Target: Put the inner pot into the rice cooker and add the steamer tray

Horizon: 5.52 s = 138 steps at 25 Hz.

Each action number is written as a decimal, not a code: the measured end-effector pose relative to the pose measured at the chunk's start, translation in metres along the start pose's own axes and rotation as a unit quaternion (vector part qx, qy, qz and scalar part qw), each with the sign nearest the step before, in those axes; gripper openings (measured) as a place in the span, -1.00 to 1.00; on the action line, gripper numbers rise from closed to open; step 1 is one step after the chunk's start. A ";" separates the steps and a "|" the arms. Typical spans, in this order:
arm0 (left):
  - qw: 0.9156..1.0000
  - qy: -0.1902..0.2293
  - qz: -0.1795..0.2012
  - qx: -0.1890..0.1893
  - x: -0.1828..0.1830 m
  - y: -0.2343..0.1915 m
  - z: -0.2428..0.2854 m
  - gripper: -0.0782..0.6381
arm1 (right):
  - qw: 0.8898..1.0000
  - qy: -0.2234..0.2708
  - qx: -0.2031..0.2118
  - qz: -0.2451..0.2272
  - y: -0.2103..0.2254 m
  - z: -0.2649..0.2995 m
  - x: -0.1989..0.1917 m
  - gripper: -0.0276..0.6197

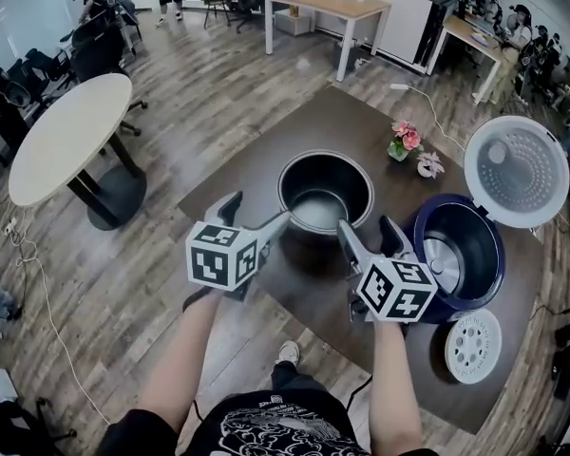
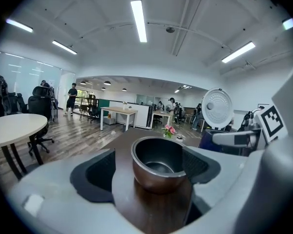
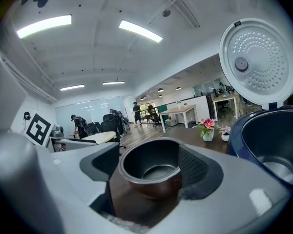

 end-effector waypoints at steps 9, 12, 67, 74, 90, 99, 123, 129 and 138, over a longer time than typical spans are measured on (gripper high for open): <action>1.000 -0.008 0.013 -0.013 0.034 -0.019 0.050 0.41 | 1.000 0.001 -0.009 0.012 0.018 0.041 0.020 0.22; 0.999 -0.013 0.016 -0.026 0.039 -0.023 0.063 0.41 | 1.000 0.001 -0.023 0.019 0.023 0.043 0.020 0.22; 0.942 -0.165 -0.003 -0.292 0.079 -0.093 0.186 -0.52 | 0.944 -0.031 -0.219 0.247 0.023 0.069 -0.003 -0.67; 0.940 -0.128 0.013 -0.316 0.118 -0.076 0.167 -0.52 | 0.948 0.011 -0.224 0.226 0.013 0.042 0.033 -0.67; 0.922 -0.064 0.056 -0.377 0.197 -0.016 0.135 -0.52 | 0.940 0.082 -0.264 0.199 -0.002 -0.032 0.099 -0.67; 0.918 -0.034 0.073 -0.390 0.210 0.055 0.114 -0.52 | 0.937 0.114 -0.271 0.187 0.020 -0.101 0.107 -0.67; 0.919 -0.060 0.069 -0.385 0.155 0.250 0.108 -0.52 | 0.932 0.109 -0.266 0.219 0.129 -0.262 0.055 -0.67; 0.931 -0.077 0.054 -0.352 0.140 0.271 0.117 -0.52 | 0.936 0.081 -0.239 0.245 0.164 -0.268 0.043 -0.67; 0.938 -0.112 0.045 -0.325 0.124 0.266 0.149 -0.52 | 0.933 0.044 -0.232 0.272 0.190 -0.242 0.027 -0.67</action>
Point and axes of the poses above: the fingertips, and each gripper's own axes: z forward along the fingers, y to its right, x out of its top, the point moved 10 cm from there along -z, backward along the fingers, and after that the axes turned 8 degrees about -y, right-handed, at the moved point
